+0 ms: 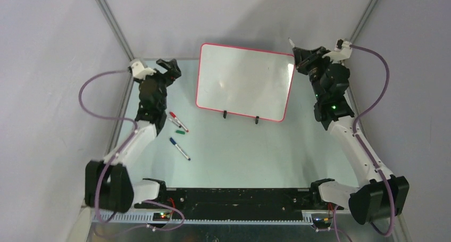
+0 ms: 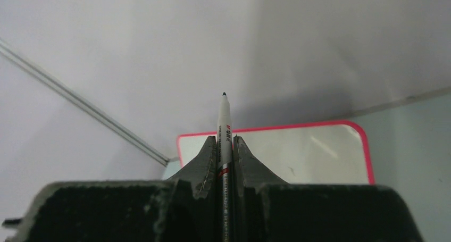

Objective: Write a sentence on the whiteboard
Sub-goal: Adjust the whiteboard at the center of the board.

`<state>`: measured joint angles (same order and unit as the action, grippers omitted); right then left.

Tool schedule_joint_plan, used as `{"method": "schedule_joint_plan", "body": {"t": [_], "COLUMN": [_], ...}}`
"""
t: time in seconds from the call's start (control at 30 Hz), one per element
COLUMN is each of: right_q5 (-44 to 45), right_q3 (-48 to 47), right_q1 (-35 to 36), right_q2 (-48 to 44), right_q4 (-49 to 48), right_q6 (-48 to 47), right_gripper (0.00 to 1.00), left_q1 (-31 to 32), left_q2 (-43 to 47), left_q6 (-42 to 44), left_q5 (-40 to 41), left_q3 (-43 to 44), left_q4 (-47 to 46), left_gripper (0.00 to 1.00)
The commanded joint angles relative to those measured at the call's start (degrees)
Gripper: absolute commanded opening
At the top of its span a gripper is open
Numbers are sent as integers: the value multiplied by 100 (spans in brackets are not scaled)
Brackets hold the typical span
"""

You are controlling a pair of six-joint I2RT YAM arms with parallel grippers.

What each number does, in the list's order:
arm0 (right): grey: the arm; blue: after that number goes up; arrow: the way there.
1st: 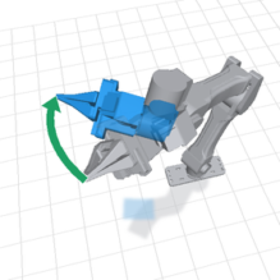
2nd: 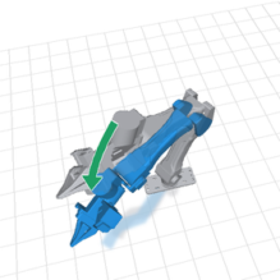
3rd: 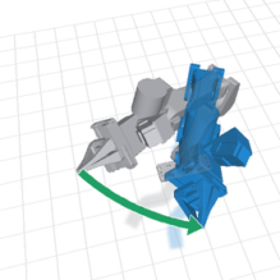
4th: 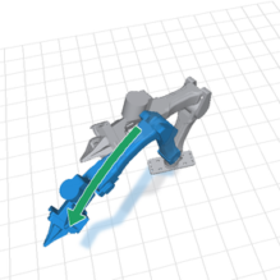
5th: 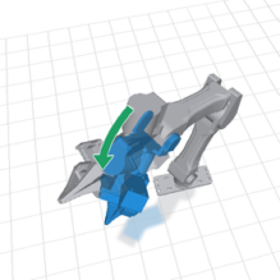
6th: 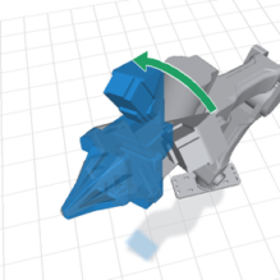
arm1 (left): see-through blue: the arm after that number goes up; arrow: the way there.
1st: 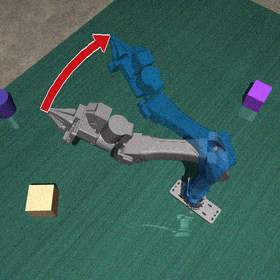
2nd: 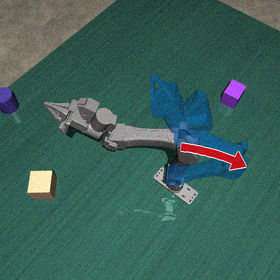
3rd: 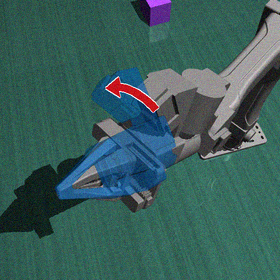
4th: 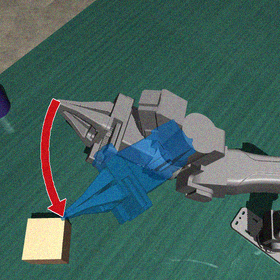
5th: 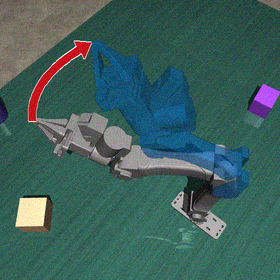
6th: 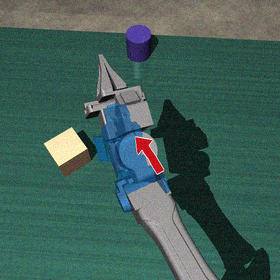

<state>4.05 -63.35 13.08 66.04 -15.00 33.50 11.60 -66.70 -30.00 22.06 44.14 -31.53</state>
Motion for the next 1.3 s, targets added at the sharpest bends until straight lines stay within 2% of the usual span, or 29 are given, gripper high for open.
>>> {"method": "schedule_joint_plan", "body": {"t": [0.0, 0.03, 0.17, 0.3, 0.53, 0.8, 0.97, 1.27], "right_q5": [-148, -233, -720, -936, -1333, -1284, -1280, -1424], "right_q3": [245, 253, 386, 526, 657, 670, 660, 663], "right_q1": [-147, -196, -254, -262, -135, 10, -15, -137], "right_q2": [229, 249, 279, 251, 320, 363, 406, 468], "right_q4": [-115, -9, 190, 232, -155, -174, -185, -221], "right_q6": [-263, -286, -442, -435, -144, -225, -238, -152], "right_gripper": [0, 0, 0, 0, 0, 0, 0, 0], "left_q1": [-557, -668, -906, -995, -1018, -1028, -977, -723], "left_q2": [-1191, -1352, -2026, -2680, -3782, -4631, -4628, -4196], "left_q6": [-346, -330, -314, -151, -1109, -1857, -2318, -1731], "left_q5": [-2158, -2581, -3420, -4047, -5369, -5844, -6026, -6008], "left_q3": [1025, 1138, 1092, 888, 1347, 1466, 902, 499], "left_q4": [962, 981, 473, -509, -1359, -2338, -3382, -2649], "left_gripper": [99, 99, 99, 99, 99, 94, 92, 89]}}
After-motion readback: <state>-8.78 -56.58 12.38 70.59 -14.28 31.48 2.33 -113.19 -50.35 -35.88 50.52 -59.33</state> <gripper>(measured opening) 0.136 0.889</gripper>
